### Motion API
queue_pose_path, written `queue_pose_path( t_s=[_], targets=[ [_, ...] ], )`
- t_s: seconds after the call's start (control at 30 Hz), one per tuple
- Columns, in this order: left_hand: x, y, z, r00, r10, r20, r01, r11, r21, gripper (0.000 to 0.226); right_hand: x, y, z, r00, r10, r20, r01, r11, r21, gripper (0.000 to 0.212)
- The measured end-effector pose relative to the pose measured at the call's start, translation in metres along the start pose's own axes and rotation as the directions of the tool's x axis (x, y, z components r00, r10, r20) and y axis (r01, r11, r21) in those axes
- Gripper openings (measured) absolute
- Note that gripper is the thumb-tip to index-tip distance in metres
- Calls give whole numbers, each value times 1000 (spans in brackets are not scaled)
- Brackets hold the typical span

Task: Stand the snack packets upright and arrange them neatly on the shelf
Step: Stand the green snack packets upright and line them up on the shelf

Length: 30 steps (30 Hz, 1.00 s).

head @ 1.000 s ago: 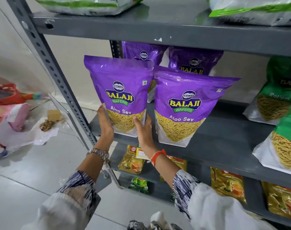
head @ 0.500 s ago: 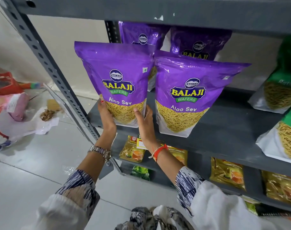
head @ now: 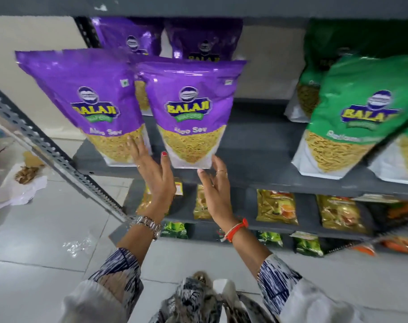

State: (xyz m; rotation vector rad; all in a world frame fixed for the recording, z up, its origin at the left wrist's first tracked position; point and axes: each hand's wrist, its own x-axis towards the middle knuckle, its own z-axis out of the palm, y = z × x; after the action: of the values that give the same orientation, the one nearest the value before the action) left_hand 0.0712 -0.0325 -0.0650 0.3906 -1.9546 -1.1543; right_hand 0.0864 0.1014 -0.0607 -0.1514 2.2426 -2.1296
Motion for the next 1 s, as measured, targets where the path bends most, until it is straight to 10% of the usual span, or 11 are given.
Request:
queue_pose_path(
  t_s=[0.33, 0.5, 0.67, 1.0],
  targets=[
    [-91, 103, 99, 904, 196, 381, -161, 979, -121, 59, 5, -1, -167, 915, -57, -398, 26, 996, -82, 58],
    [-100, 151, 152, 661, -133, 739, 406, 891, -203, 56, 24, 1, -243, 778, 12, -628, -38, 999, -28, 62],
    [-97, 177, 193, 507, -285, 814, 618, 778, -112, 60, 47, -5, -288, 850, 196, -488, -147, 980, 137, 65],
    [-115, 196, 210, 532, -271, 802, 654, 733, -186, 50, 58, -12, -310, 923, 243, -300, -167, 951, 258, 60]
  ],
)
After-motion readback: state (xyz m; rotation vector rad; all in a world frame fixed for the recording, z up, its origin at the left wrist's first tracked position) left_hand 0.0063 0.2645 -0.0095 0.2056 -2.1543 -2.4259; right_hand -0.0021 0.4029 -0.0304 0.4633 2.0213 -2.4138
